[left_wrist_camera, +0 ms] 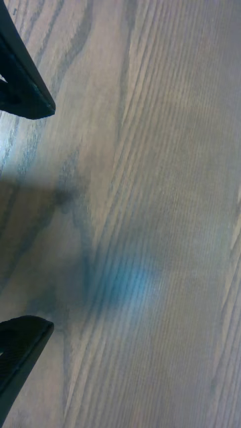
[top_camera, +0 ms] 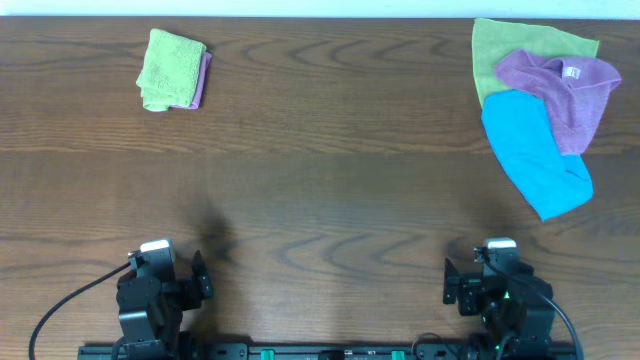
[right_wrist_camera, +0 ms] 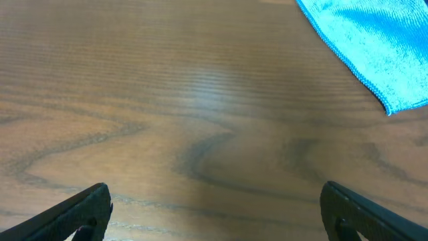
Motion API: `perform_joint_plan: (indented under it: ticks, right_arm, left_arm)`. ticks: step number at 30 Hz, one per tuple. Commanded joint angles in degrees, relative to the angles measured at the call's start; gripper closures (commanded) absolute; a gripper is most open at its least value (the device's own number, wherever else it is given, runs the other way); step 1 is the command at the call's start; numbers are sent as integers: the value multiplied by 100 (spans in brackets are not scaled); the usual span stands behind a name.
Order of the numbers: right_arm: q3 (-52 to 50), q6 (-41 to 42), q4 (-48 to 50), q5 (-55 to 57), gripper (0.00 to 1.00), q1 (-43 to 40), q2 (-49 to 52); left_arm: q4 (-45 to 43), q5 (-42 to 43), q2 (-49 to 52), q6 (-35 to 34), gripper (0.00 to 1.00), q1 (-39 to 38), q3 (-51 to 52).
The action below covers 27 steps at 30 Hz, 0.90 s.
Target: Fold the cloth
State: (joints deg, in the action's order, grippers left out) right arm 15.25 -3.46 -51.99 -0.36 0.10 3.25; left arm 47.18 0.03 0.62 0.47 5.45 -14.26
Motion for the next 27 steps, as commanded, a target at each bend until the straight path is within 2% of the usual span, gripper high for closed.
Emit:
perform_joint_plan:
  ticks: [1, 4, 9, 20, 27]
  right_arm:
    - [-28, 9, 61, 20, 1, -57, -17]
    - [326, 345, 129, 129, 1, -63, 284]
    - [1735, 929, 20, 570, 1, -332, 1576]
    - [6240, 1071, -1491, 1309, 1, -1519, 5890]
    - [8343, 1027, -1497, 1320, 1, -2415, 8286]
  left_arm:
    - [212, -44, -42, 127, 5, -26, 28]
    - [212, -44, -42, 127, 5, -26, 28]
    - [212, -44, -42, 127, 5, -26, 28]
    - [212, -44, -42, 127, 5, -26, 28]
    - [212, -44, -42, 127, 5, -26, 28]
